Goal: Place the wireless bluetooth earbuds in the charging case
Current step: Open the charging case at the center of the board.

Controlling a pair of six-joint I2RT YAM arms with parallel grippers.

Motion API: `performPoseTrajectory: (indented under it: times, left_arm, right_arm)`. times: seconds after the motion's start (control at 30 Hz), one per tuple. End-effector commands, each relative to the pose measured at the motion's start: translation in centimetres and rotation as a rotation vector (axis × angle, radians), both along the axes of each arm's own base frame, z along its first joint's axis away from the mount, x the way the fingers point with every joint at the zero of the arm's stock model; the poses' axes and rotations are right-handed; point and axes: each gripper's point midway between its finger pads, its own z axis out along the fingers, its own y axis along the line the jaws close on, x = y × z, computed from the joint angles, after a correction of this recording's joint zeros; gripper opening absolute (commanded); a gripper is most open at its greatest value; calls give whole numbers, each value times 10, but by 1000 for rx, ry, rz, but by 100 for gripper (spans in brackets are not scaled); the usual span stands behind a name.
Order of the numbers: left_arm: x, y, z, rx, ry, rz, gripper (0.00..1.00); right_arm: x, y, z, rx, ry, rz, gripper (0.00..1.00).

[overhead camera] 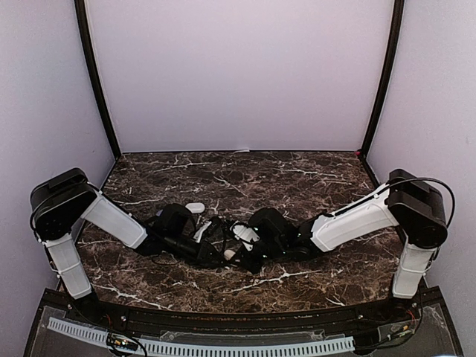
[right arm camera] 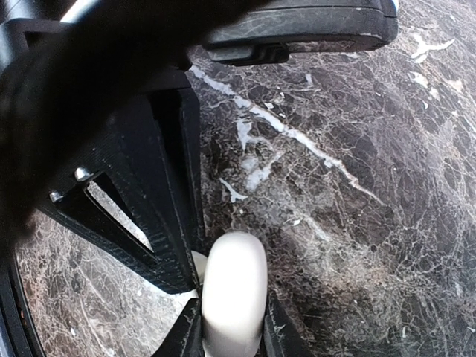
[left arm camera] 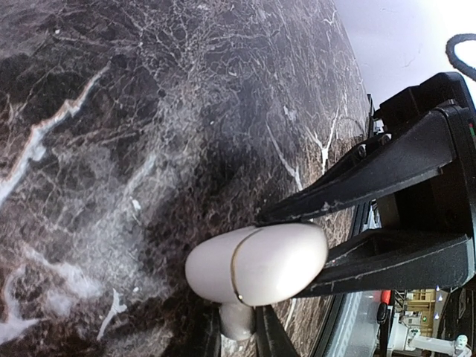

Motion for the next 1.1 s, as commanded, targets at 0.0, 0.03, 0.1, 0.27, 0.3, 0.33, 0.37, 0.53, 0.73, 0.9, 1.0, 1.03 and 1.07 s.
performPoseTrajectory:
  times: [0.0,0.03,0.1,0.27,0.3,0.33,0.37,0.53,0.73,0.9,1.0,1.03,1.07]
  left_arm:
    - [0,2,-9,32,12,8,17]
    - [0,2,-9,33,12,7,17]
    - [0,2,-11,36,13,8,17]
    - [0,1,-13,41,15,6,17]
    - [0,1,-14,43,14,6,17]
    - [-1,1,-14,45,13,5,17]
    - [0,2,-15,47,13,7,17]
    - [0,2,-15,49,13,7,17]
    - [0,3,-17,55,11,8,17]
    - [-1,2,-17,55,12,6,17]
    - [-1,2,-17,56,13,7,17]
    - [-1,2,-17,57,12,8,17]
    - [-1,2,-18,58,12,7,17]
  right_arm:
    - [-7,10,18,78,31,27,24]
    - [-9,10,18,84,38,32,24]
    - [-11,11,21,100,50,35,23]
    - [-17,14,29,146,82,47,26]
    - [-18,16,31,155,92,52,26]
    - [-19,16,32,159,99,54,26]
    - [-21,17,32,166,106,57,26]
    - [-25,19,34,186,132,70,27]
    - [-30,21,35,206,161,83,33]
    - [-30,21,34,208,171,78,29]
    - [-30,20,33,208,183,77,26]
    - [-31,20,33,208,188,76,25]
    - [-31,20,34,211,191,77,25]
